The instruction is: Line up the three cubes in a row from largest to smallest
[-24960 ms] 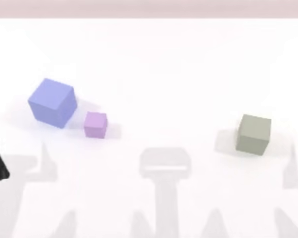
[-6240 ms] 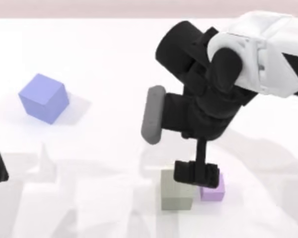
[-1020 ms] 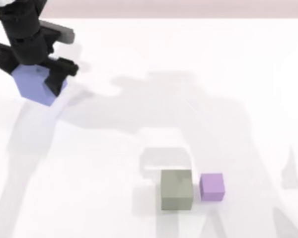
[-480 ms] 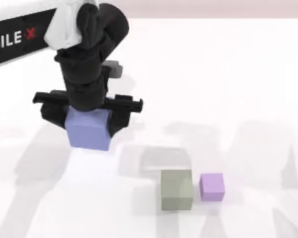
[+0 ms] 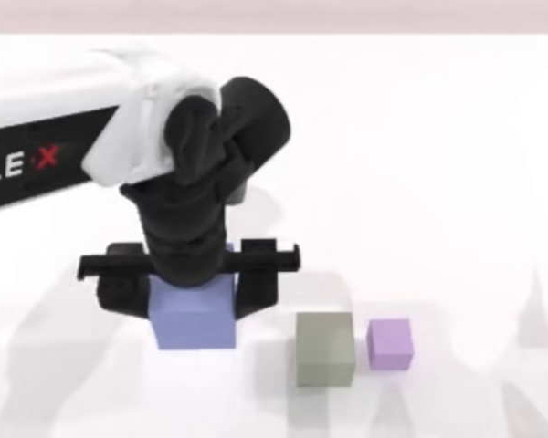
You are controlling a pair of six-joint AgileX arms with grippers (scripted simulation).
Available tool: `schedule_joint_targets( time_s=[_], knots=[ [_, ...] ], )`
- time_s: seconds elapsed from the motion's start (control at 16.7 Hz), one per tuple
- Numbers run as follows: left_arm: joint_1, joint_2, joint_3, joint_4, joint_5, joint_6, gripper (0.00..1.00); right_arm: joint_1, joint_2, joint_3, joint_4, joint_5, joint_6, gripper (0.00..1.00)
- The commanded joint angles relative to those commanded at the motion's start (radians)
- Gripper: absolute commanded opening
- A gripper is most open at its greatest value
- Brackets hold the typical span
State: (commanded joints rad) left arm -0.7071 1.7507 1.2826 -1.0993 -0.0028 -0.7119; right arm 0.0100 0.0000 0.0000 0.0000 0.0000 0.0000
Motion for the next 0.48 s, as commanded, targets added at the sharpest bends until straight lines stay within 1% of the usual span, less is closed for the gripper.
schedule_joint_targets(
  time_s=[0.3,0.48],
  knots=[
    [0.005,0.005,0.000,0.001,0.000,0.003,0.00,0.000,0.000,0.000,0.000,0.000,0.000,1.00],
    [0.005,0.028,-0.047,0.070,0.000,0.005,0.00,0.000,0.000,0.000,0.000,0.000,0.000,1.00]
  ],
)
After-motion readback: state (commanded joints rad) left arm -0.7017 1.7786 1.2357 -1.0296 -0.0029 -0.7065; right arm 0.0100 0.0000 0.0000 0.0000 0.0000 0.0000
